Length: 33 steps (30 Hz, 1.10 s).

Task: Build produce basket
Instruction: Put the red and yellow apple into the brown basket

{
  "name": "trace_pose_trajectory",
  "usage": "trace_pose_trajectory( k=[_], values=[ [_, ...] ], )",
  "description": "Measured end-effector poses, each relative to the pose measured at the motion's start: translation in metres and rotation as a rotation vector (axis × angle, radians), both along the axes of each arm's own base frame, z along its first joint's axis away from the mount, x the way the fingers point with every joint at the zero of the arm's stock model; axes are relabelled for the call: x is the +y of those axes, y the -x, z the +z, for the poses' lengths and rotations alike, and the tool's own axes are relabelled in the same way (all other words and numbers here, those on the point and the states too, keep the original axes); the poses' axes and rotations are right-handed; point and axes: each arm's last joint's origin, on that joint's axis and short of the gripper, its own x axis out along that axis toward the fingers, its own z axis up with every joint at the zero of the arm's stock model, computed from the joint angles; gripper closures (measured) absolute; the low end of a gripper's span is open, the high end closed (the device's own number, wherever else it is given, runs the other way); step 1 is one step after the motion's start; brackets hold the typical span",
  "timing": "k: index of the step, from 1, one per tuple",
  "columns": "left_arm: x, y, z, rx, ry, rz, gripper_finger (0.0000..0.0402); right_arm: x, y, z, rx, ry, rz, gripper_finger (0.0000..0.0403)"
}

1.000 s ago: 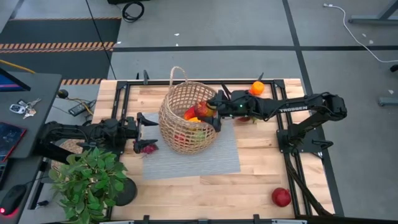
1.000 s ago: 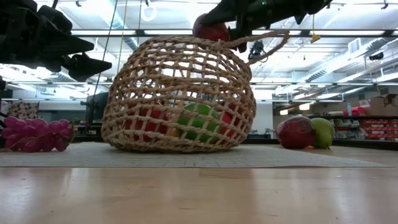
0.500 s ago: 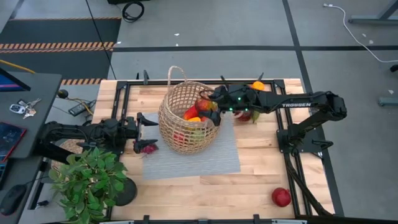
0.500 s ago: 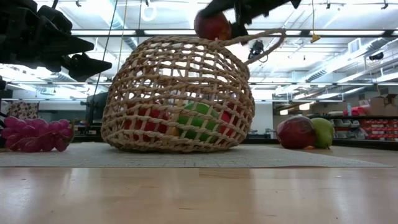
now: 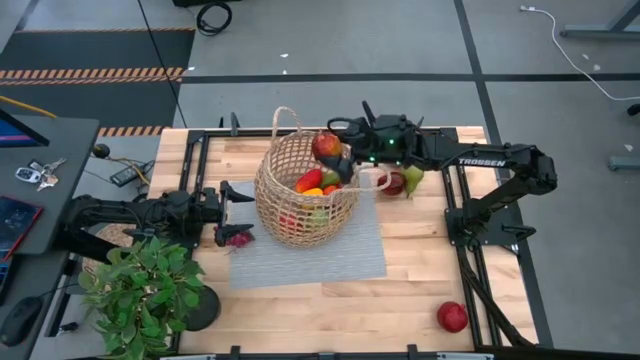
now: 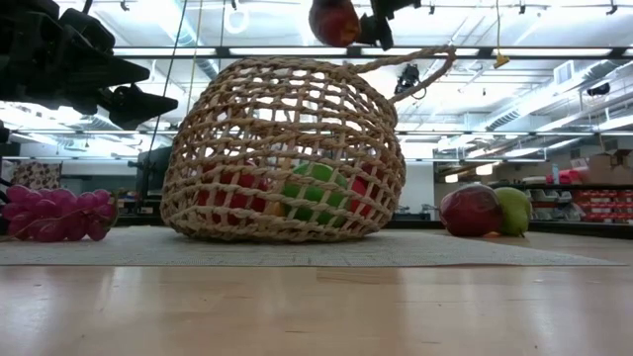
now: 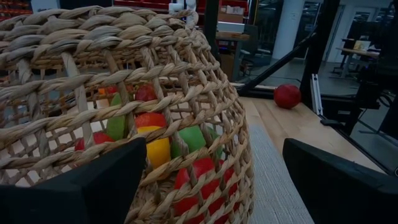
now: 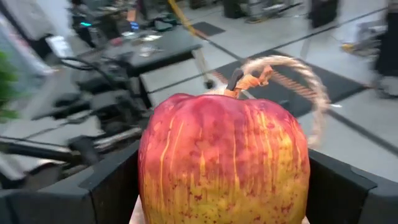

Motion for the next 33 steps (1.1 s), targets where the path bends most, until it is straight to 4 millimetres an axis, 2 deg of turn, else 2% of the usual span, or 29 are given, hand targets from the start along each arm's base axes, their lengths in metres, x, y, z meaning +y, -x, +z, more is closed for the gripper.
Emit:
trace_pose_trajectory(
  k=[7,13,21,24,28,33],
  values=[
    [0.000,0.000,0.000,0.000,-0.001,0.000,0.0015,0.009,0.001,-0.007,0.100,0.014,-0.047,0.0038],
    [0.000,0.000,0.000,0.000,0.000,0.000,0.0015,0.012,-0.014,-0.009,0.186,0.017,-0.043,0.0038],
    [0.000,0.000,0.000,0.000,0.000,0.000,0.0015,0.014,-0.034,0.006,0.279,0.049,0.008,0.0038],
    [0.000,0.000,0.000,0.000,0.000,0.000,0.0015,0.010,-0.035,0.015,0.275,0.048,0.029,0.0038],
    [0.000,0.000,0.000,0.000,0.000,0.000,0.0015,0.006,-0.034,0.015,0.287,0.055,0.057,0.0038],
    [0.000,0.000,0.000,0.000,0.000,0.000,0.0015,0.006,-0.032,0.022,0.292,0.173,0.108,0.0038]
  ],
)
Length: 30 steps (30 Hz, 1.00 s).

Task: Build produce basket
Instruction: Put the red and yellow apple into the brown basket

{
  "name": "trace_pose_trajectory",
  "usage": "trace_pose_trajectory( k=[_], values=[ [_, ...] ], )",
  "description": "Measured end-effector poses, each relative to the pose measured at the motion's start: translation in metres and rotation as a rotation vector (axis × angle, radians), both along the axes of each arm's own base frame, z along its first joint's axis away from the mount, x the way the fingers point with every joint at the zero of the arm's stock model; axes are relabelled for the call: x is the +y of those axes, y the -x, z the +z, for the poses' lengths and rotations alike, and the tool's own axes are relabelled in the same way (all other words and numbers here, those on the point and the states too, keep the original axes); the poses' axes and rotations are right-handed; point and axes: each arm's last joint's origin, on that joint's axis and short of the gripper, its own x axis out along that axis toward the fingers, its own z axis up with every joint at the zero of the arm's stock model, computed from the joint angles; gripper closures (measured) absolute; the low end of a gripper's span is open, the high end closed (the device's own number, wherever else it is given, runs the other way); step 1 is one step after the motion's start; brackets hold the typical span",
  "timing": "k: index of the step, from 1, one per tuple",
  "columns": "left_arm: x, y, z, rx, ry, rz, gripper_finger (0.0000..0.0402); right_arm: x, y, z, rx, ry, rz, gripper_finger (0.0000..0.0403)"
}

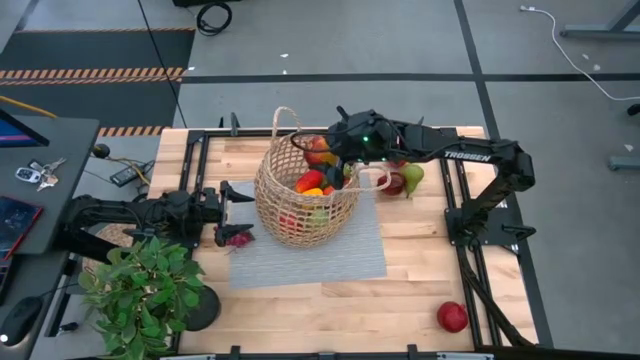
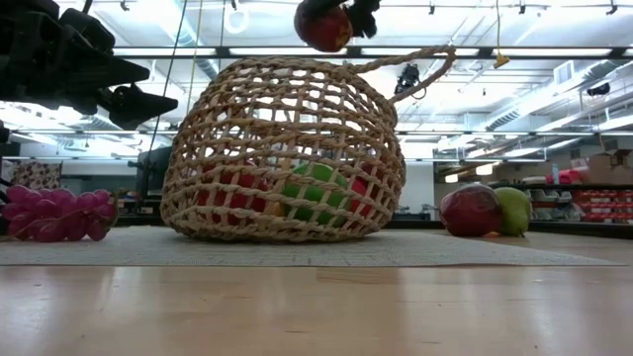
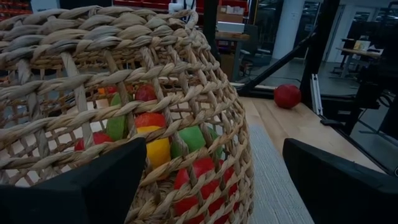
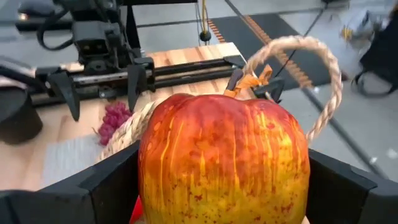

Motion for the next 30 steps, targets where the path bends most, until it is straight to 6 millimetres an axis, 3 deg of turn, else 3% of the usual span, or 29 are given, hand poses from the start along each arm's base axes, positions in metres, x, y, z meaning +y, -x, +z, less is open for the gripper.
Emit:
trace_pose_trajectory(
  k=[10,20,30],
  values=[
    [0.000,0.000,0.000,0.000,0.000,0.000,0.0015,0.013,0.007,0.023,0.121,0.542,0.092,0.0038],
    [0.000,0.000,0.000,0.000,0.000,0.000,0.0015,0.014,0.006,0.020,0.201,0.675,0.129,0.0038],
    [0.000,0.000,0.000,0.000,0.000,0.000,0.0015,0.038,0.005,0.022,0.300,0.923,0.185,0.0038]
  ],
)
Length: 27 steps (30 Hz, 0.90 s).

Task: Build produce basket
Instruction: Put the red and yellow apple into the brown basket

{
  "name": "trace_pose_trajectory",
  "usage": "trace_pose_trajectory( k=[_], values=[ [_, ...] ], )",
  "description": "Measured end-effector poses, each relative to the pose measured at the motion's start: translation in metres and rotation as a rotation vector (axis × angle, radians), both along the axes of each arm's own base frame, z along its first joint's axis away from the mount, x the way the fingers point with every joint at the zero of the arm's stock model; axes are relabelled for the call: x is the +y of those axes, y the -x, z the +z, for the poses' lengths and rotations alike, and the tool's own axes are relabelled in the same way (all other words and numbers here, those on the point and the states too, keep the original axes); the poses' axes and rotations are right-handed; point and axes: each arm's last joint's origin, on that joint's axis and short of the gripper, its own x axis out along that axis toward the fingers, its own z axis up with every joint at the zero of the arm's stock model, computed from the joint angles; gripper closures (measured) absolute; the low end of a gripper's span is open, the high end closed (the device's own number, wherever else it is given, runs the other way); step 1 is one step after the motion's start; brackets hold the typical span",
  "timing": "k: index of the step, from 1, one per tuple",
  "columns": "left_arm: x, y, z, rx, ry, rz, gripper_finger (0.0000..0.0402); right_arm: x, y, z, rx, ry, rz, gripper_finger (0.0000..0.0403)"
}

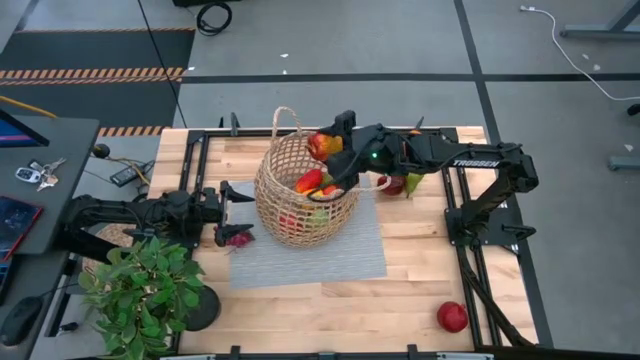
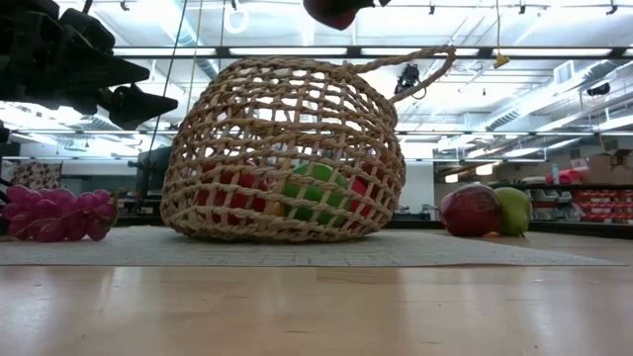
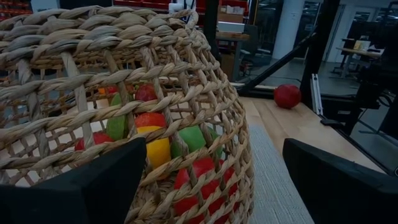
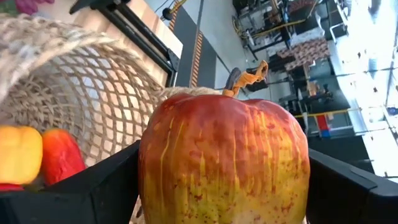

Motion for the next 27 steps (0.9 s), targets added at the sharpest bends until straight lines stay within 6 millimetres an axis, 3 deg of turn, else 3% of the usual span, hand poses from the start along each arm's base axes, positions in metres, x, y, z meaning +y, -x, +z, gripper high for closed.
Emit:
trace_pose_trajectory(
  k=[12,18,27],
  values=[
    [0.000,0.000,0.000,0.000,0.000,0.000,0.0015,0.018,0.000,0.000,-0.003,0.006,0.033,0.0038],
    [0.000,0.000,0.000,0.000,0.000,0.000,0.0015,0.021,0.001,0.000,0.029,0.083,-0.006,0.0038],
    [0.000,0.000,0.000,0.000,0.000,0.000,0.0015,0.021,0.001,-0.001,0.014,0.044,-0.019,0.0038]
  ],
)
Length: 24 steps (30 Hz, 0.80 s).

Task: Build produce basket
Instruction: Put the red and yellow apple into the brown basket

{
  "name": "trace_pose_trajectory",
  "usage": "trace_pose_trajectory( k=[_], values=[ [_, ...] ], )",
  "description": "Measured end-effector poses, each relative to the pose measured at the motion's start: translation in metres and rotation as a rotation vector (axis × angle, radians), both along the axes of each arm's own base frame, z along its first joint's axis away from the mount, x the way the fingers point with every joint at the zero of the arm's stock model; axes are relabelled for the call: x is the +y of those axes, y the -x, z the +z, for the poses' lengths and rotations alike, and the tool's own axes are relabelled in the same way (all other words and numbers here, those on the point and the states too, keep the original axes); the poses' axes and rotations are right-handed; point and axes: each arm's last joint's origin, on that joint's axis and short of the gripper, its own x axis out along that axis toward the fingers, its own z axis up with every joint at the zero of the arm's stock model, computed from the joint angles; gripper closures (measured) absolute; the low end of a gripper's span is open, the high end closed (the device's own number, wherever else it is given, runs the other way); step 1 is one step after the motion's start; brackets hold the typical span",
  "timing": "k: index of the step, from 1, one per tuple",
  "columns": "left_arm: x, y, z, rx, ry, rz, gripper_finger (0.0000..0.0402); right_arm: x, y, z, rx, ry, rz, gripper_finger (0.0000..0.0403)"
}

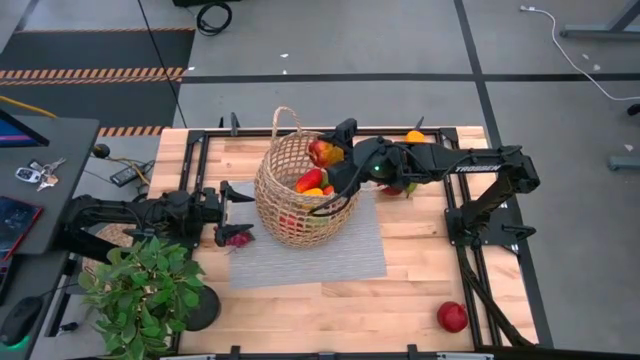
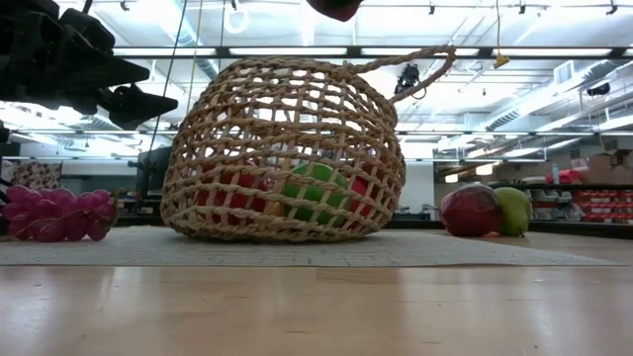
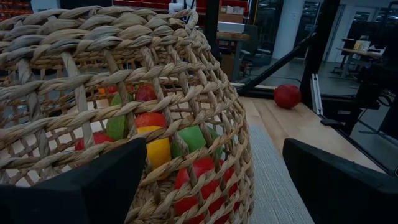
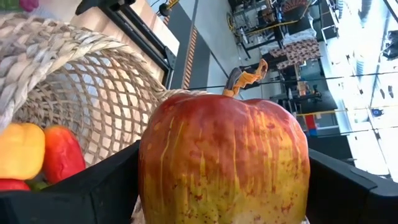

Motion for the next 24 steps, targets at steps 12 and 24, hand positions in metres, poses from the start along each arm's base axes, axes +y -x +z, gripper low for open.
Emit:
trace_pose_trajectory(
  k=[12,24],
  values=[
    [0.000,0.000,0.000,0.000,0.000,-0.001,0.0015,0.000,0.000,-0.001,-0.005,-0.029,0.001,0.0038],
    [0.000,0.000,0.000,0.000,0.000,0.000,0.0015,0.000,0.001,-0.011,0.061,-0.023,0.007,0.0038]
  ],
)
